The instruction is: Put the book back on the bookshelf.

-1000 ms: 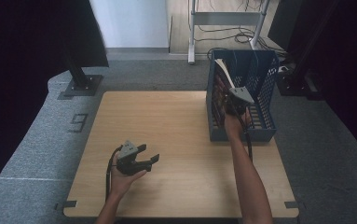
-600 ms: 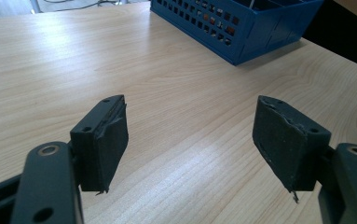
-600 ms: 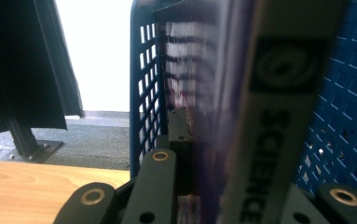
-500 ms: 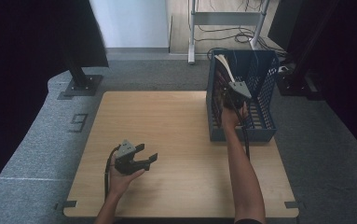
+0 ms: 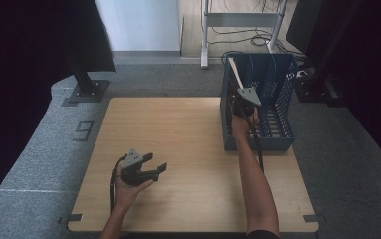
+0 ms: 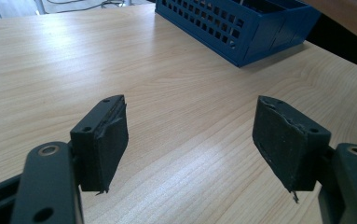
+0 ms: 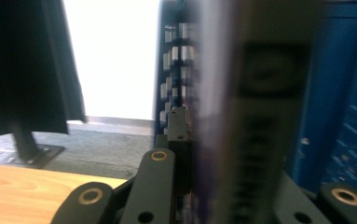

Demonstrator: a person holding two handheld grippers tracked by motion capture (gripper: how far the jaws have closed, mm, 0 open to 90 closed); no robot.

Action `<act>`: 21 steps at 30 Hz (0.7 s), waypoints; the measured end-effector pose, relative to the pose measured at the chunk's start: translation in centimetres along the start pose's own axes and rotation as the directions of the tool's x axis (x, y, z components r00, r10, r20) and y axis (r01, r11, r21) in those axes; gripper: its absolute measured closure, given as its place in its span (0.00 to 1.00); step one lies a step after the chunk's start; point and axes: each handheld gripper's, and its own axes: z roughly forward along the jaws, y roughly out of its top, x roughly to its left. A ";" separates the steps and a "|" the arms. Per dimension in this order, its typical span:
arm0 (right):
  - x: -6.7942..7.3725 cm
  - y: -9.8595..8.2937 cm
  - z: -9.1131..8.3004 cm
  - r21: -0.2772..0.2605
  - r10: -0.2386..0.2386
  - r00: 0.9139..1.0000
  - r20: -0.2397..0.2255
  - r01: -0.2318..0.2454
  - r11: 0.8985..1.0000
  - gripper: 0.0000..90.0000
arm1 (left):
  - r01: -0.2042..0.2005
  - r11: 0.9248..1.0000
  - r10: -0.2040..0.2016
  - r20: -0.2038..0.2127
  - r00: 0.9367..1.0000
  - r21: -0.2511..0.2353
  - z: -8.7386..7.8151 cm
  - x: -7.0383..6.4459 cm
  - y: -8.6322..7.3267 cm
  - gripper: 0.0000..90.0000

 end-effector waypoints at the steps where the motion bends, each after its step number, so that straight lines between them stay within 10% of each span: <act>1: 0.1 -0.1 -0.2 -0.004 -0.002 1.000 -0.016 0.002 1.000 0.87 | -0.002 1.000 0.002 0.001 1.000 0.001 0.0 -0.1 0.0 0.30; 21: 0.4 -0.2 -1.1 0.052 -0.067 0.985 -0.157 0.076 0.996 0.66 | -0.016 1.000 0.016 0.008 1.000 0.021 0.5 -0.6 -0.1 0.30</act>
